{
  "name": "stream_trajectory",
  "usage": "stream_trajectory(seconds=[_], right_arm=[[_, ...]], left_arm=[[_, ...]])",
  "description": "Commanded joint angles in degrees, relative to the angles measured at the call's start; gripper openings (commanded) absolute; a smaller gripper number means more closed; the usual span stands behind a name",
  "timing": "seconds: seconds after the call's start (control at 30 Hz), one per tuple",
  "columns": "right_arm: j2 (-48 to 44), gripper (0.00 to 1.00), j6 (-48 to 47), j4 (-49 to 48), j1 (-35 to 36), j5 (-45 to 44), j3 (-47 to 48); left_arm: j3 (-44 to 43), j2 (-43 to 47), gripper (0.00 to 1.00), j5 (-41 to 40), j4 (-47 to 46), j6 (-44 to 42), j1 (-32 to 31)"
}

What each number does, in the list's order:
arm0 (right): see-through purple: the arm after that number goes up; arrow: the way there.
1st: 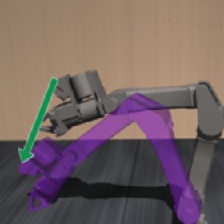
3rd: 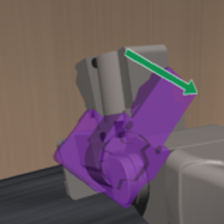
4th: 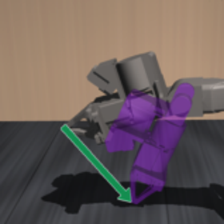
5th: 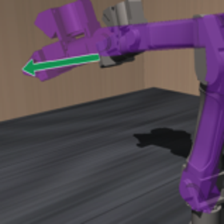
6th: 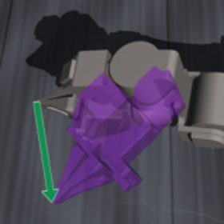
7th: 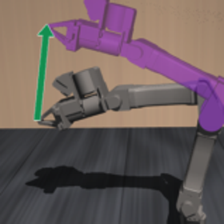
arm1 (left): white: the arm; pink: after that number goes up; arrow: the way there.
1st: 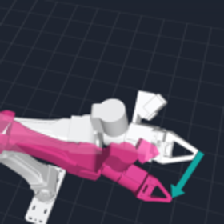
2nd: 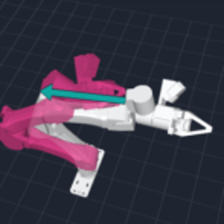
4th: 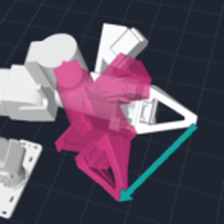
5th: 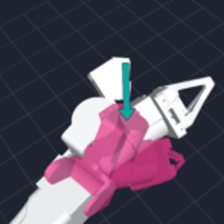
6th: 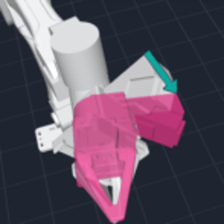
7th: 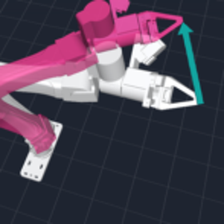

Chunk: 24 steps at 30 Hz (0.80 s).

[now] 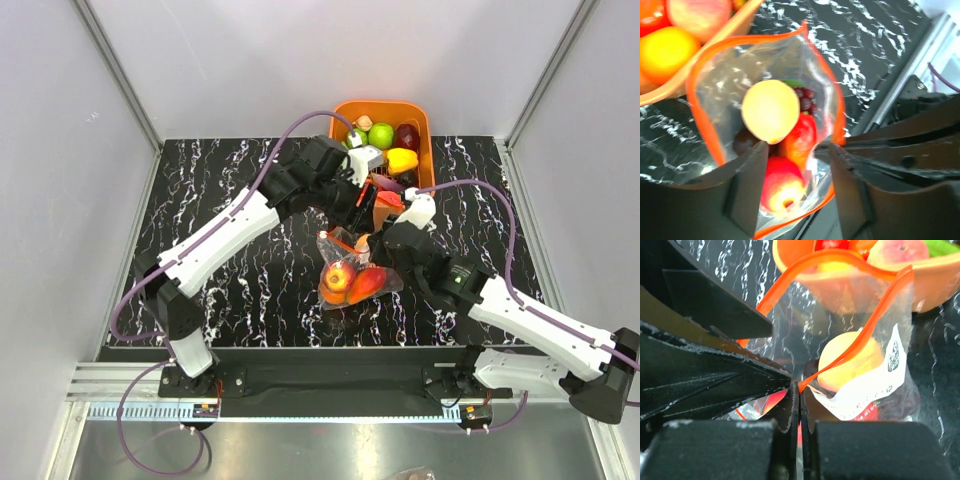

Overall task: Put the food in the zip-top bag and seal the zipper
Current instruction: Adjust the zipper food storage bag at the center of the board, then zip the zipper food storage bag at the center of the board.

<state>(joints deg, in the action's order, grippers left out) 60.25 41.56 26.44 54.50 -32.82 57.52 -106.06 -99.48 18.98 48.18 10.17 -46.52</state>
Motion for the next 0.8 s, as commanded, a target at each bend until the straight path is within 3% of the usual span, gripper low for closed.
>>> stream_trajectory(seconds=[0.0,0.03,0.07,0.1,0.33,0.43,0.63,0.77], right_arm=[[1.1,0.0,-1.8,-5.4,-0.1,-6.0,1.4],[1.4,0.0,-1.9,-5.4,-0.1,-5.9,1.4],[1.8,0.0,-2.2,-5.4,-0.2,-5.9,1.4],[2.3,0.0,-2.1,-5.5,-0.2,-5.9,1.4],[3.0,0.0,-2.7,-6.7,-0.4,-5.2,1.3],[3.3,0.0,-3.1,-6.6,-0.5,-5.2,1.6],[3.6,0.0,-4.3,-6.9,-0.9,-4.7,2.4],[3.6,0.0,-5.0,-6.6,-1.1,-4.6,3.0]], left_arm=[[2.0,4.5,0.62,-2.6,-0.9,-0.9,2.0],[4.3,8.4,0.71,-2.5,-2.6,-0.2,2.6],[6.5,10.7,0.89,-2.9,-4.1,0.5,2.9],[11.4,13.1,0.99,-3.5,-7.3,1.0,3.4],[29.9,33.9,0.99,-10.1,-15.7,3.0,5.3],[38.4,41.3,0.97,-9.1,-21.1,2.5,5.7],[47.2,45.3,0.89,-5.9,-26.3,3.9,5.8],[55.1,45.6,0.78,-6.5,-38.6,7.7,6.0]])
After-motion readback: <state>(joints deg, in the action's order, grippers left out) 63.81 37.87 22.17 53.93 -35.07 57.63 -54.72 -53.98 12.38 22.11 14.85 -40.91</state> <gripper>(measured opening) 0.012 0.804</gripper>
